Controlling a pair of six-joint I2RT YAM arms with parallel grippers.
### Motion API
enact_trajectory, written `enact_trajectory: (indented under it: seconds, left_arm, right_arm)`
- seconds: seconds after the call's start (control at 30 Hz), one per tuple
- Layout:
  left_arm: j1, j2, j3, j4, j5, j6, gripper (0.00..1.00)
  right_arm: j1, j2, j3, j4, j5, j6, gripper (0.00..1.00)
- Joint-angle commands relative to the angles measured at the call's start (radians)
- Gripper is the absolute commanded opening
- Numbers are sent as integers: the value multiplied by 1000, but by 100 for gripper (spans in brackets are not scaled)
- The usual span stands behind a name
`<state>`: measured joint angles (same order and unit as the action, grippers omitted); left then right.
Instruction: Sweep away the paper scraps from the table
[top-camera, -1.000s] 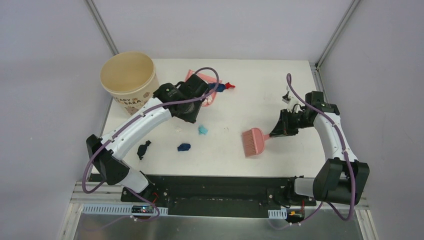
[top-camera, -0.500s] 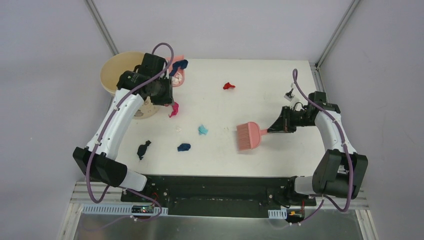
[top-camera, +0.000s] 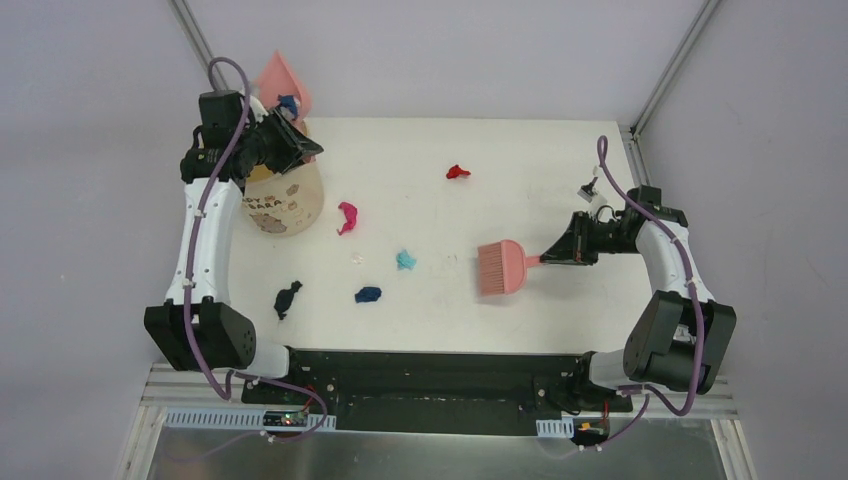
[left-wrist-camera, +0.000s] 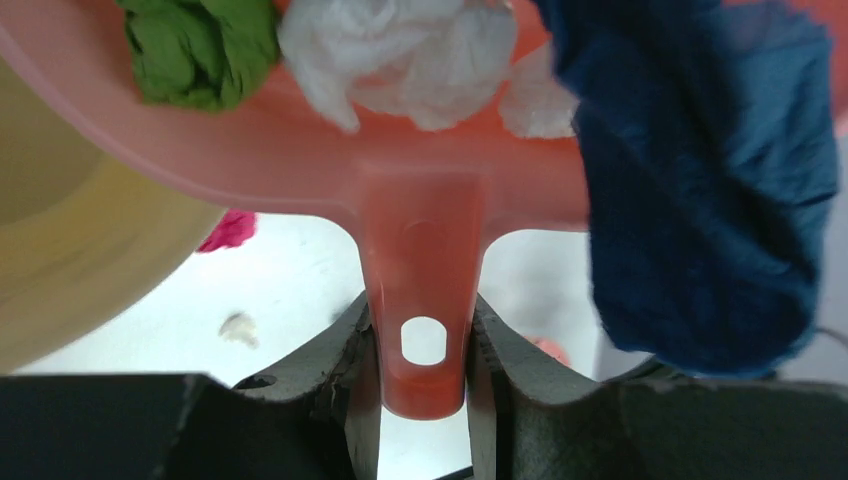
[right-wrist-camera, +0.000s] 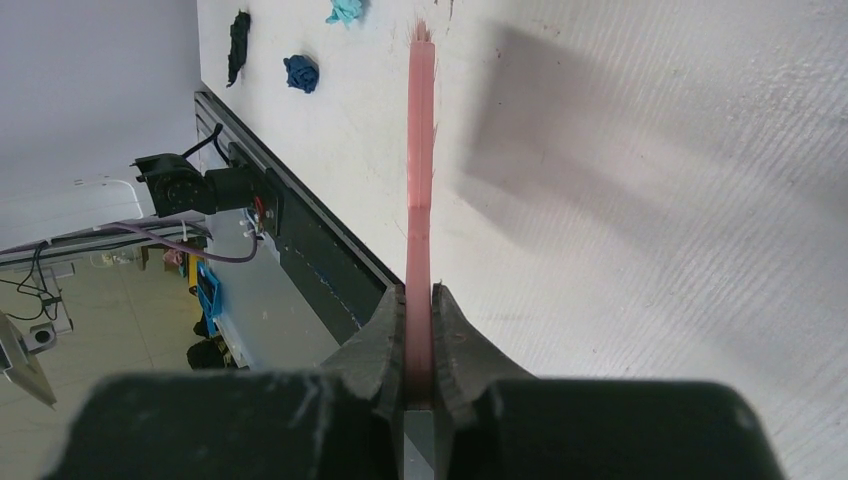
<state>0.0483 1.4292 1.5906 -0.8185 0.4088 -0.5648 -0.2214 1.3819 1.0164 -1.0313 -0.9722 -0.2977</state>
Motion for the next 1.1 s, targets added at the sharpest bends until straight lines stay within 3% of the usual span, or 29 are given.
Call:
enact_trajectory:
  seconds: [0.0, 0.17, 0.37, 0.6, 0.83, 0.93, 1.07]
  left_arm:
    - [80, -55, -164, 445, 284, -348, 0]
    - [103, -96, -333, 764, 326, -595, 0]
    - [125, -135, -542, 1271, 299, -911, 0]
    - [128, -173, -686, 1524, 183, -1063, 0]
    - [129, -27, -816, 1978, 86, -1434, 0]
    - [128, 14, -806, 2050, 99, -1469, 0]
    - [128, -22, -800, 2000, 113, -1431, 0]
  right_arm:
    - [-13, -29, 24, 1, -62, -33, 0]
    - [-16, -30, 23, -1, -62, -35, 0]
    - [-18, -25, 26, -4, -66, -38, 0]
    - [-18, -21, 28, -12, -71, -47, 0]
    - [-19, -27, 27, -12, -71, -47, 0]
    - [-19, -26, 27, -12, -73, -47, 0]
    - [-20, -25, 27, -12, -71, -47, 0]
